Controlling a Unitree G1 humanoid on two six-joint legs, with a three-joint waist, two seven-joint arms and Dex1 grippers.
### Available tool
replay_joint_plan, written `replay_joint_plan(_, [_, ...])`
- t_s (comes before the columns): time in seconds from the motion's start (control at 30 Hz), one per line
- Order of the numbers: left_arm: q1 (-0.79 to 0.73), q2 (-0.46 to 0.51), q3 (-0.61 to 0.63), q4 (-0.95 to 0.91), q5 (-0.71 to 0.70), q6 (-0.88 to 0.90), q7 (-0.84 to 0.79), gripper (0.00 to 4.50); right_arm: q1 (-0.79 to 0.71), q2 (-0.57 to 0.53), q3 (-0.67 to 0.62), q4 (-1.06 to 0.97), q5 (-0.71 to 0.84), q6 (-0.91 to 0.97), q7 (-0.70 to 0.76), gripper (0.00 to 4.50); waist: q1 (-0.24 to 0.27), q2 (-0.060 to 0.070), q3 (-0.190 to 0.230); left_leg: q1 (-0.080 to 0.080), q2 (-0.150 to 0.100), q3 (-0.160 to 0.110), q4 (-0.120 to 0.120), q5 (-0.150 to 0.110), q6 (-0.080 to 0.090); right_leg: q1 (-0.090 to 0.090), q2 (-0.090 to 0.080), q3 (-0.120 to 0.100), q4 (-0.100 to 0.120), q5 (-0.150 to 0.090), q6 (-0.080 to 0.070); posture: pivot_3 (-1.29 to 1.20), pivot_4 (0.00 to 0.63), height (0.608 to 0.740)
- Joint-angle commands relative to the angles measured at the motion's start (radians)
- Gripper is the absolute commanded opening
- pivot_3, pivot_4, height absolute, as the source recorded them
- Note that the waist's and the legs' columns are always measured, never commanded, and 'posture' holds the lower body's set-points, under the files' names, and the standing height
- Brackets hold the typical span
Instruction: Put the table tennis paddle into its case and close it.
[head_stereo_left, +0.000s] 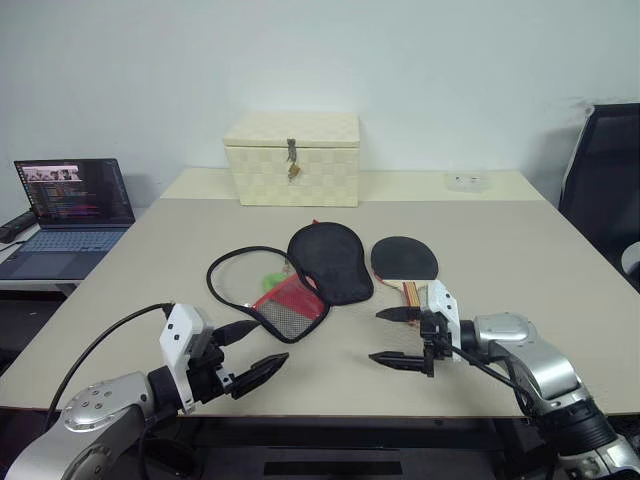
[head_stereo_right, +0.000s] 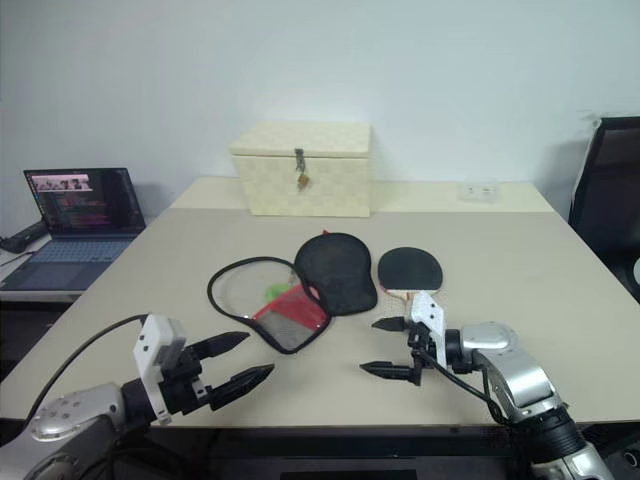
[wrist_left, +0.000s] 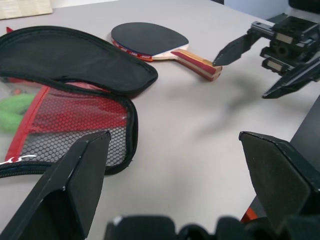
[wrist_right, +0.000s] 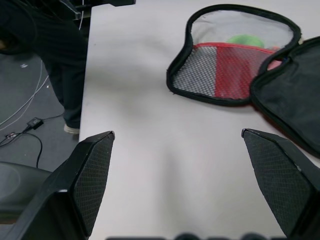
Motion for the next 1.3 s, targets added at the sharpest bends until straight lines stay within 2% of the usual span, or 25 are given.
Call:
replay_joint_plan(0.03, [0.024, -0.013, 0.048, 0.005, 0.011, -0.045, 0.003, 4.5, 0.003, -0.015, -0.004, -0.055, 0.022, 0.017, 0.009, 4.48, 0.0, 0.0, 0.0, 0.0, 0.0, 0.0, 0.0, 0.0, 0.0, 0.0, 0.0, 0.0, 0.0, 0.0, 0.0, 0.0, 0.15, 0.74])
replay_joint_plan(0.27, [0.012, -0.036, 0.108, 0.048, 0.005, -0.078, 0.024, 4.5, -0.018, -0.01, -0.022, -0.082, 0.046, 0.064, -0.001, 4.48, 0.002, 0.0, 0.0, 0.0, 0.0, 0.0, 0.0, 0.0, 0.0, 0.0, 0.0, 0.0, 0.0, 0.0, 0.0, 0.0, 0.15, 0.74])
replay_joint_plan(0.5, [0.003, -0.015, 0.186, 0.177, 0.022, -0.138, -0.033, 4.5, -0.081, 0.082, -0.004, -0.02, 0.02, 0.026, -0.068, 4.48, -0.001, 0.0, 0.0, 0.0, 0.001, 0.0, 0.0, 0.0, 0.0, 0.0, 0.0, -0.001, 0.0, 0.0, -0.001, 0.0, 0.15, 0.74])
replay_joint_plan(0.63, [-0.097, -0.009, 0.146, 0.283, 0.018, -0.106, -0.026, 4.5, -0.127, 0.087, -0.03, -0.04, 0.037, 0.062, -0.086, 4.48, 0.006, 0.0, 0.0, -0.001, 0.0, -0.001, 0.0, 0.0, 0.0, -0.001, 0.0, -0.002, 0.0, -0.001, -0.001, 0.0, 0.15, 0.74])
replay_joint_plan(0.77, [-0.253, -0.025, 0.058, 0.452, 0.099, -0.099, 0.011, 4.5, -0.119, 0.041, -0.067, -0.102, 0.062, 0.077, -0.084, 4.48, 0.013, -0.001, 0.0, -0.001, -0.002, -0.003, 0.0, 0.0, 0.0, 0.0, -0.001, -0.003, -0.001, 0.0, 0.0, 0.0, 0.15, 0.74])
replay_joint_plan(0.97, [-0.434, -0.06, 0.003, 0.678, 0.158, -0.095, 0.06, 4.5, -0.097, 0.011, -0.089, -0.163, 0.068, 0.094, -0.124, 4.48, 0.001, -0.001, 0.0, -0.002, -0.002, -0.002, 0.0, 0.0, 0.0, -0.002, 0.0, -0.004, 0.0, 0.0, 0.0, 0.0, 0.15, 0.74])
replay_joint_plan(1.13, [-0.488, -0.079, 0.005, 0.732, 0.169, -0.097, 0.078, 4.5, -0.069, -0.002, -0.104, -0.2, 0.077, 0.111, -0.148, 4.48, -0.002, -0.001, 0.0, -0.005, -0.001, -0.001, 0.0, 0.0, 0.0, -0.006, 0.0, -0.003, 0.002, 0.001, 0.0, 0.0, 0.15, 0.74])
replay_joint_plan(1.3, [-0.478, -0.107, 0.082, 0.72, 0.12, -0.081, 0.14, 4.5, -0.054, -0.017, -0.111, -0.209, 0.083, 0.112, -0.156, 4.48, -0.001, -0.001, 0.0, -0.007, -0.001, -0.002, 0.0, 0.0, 0.0, -0.007, -0.001, -0.003, 0.001, 0.001, 0.0, 0.0, 0.15, 0.74])
